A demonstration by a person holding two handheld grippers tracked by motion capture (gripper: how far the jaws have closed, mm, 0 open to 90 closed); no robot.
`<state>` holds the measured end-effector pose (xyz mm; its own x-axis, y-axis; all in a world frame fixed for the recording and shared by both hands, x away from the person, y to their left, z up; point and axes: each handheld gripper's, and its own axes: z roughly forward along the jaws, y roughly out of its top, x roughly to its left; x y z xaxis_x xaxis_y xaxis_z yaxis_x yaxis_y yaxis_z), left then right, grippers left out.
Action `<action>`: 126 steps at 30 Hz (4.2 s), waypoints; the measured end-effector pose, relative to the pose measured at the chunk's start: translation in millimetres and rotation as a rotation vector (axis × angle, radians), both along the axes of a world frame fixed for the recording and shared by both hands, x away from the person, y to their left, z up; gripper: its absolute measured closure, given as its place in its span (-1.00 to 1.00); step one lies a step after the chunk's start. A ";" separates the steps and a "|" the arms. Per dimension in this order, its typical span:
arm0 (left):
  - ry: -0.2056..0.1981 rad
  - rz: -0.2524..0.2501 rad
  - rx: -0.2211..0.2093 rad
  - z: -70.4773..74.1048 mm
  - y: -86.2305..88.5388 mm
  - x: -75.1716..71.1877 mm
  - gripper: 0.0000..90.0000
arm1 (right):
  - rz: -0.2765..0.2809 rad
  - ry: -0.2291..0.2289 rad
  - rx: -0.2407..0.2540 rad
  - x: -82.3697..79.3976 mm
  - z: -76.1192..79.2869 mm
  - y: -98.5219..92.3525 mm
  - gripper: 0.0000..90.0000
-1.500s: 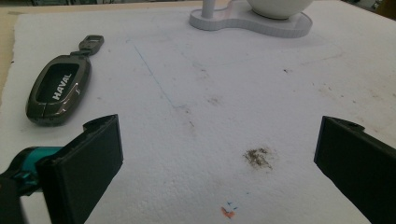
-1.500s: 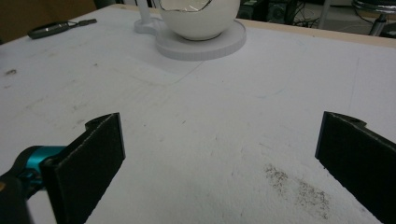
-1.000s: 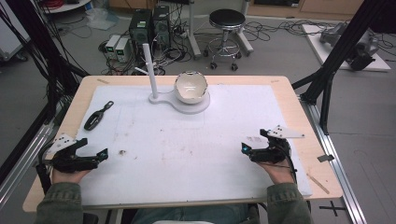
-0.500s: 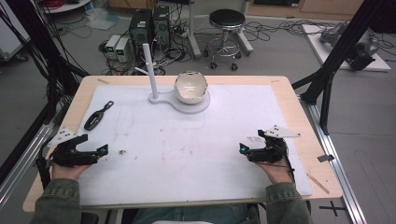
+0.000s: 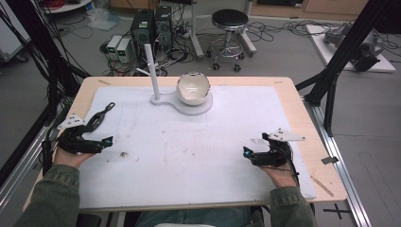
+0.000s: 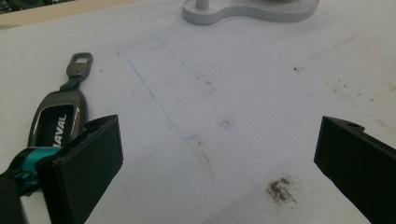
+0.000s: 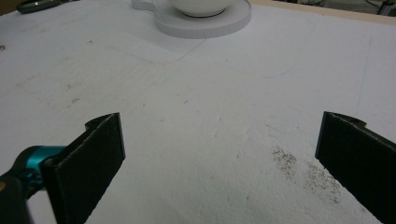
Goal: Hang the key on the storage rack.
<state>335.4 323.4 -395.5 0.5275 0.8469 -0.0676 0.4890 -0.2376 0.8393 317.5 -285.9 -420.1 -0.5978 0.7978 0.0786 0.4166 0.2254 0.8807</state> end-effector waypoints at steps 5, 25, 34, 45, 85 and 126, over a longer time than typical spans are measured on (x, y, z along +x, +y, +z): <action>0.009 -0.004 0.032 6.1 1.6 13.2 -0.96 | 0.000 0.010 -0.001 1.3 -0.8 1.3 -0.99; 0.125 -0.033 0.089 6.4 25.3 68.4 -0.96 | -0.004 0.017 -0.015 0.1 -2.4 3.1 -0.99; 0.152 -0.034 0.118 8.3 27.4 91.8 -0.96 | -0.007 0.019 -0.025 -0.1 -3.3 2.0 -0.99; 0.168 0.043 0.050 -5.4 41.2 117.8 -0.95 | -0.044 0.006 -0.012 1.6 -1.1 -6.5 -0.99; 0.352 0.086 0.171 -31.4 48.1 169.4 -0.41 | -0.036 0.037 -0.066 3.2 -6.8 -5.0 -0.99; 0.414 0.094 0.257 -17.1 28.5 182.2 0.95 | -0.046 0.037 -0.072 -1.3 -6.2 -10.5 -0.99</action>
